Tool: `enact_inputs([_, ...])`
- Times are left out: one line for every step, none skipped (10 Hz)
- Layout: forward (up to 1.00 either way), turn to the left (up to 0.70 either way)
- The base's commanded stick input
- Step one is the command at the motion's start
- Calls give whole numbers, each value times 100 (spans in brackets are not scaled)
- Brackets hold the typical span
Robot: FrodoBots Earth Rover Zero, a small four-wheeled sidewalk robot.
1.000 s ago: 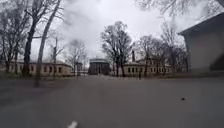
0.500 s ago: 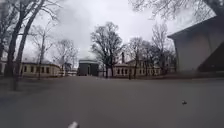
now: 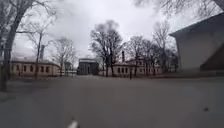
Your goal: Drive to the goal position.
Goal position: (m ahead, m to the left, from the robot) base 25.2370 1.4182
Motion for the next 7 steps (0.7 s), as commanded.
enact_inputs([100, 0])
enact_inputs([100, 0])
enact_inputs([100, 0])
enact_inputs([100, 0])
enact_inputs([100, 0])
enact_inputs([100, 0])
enact_inputs([100, 0])
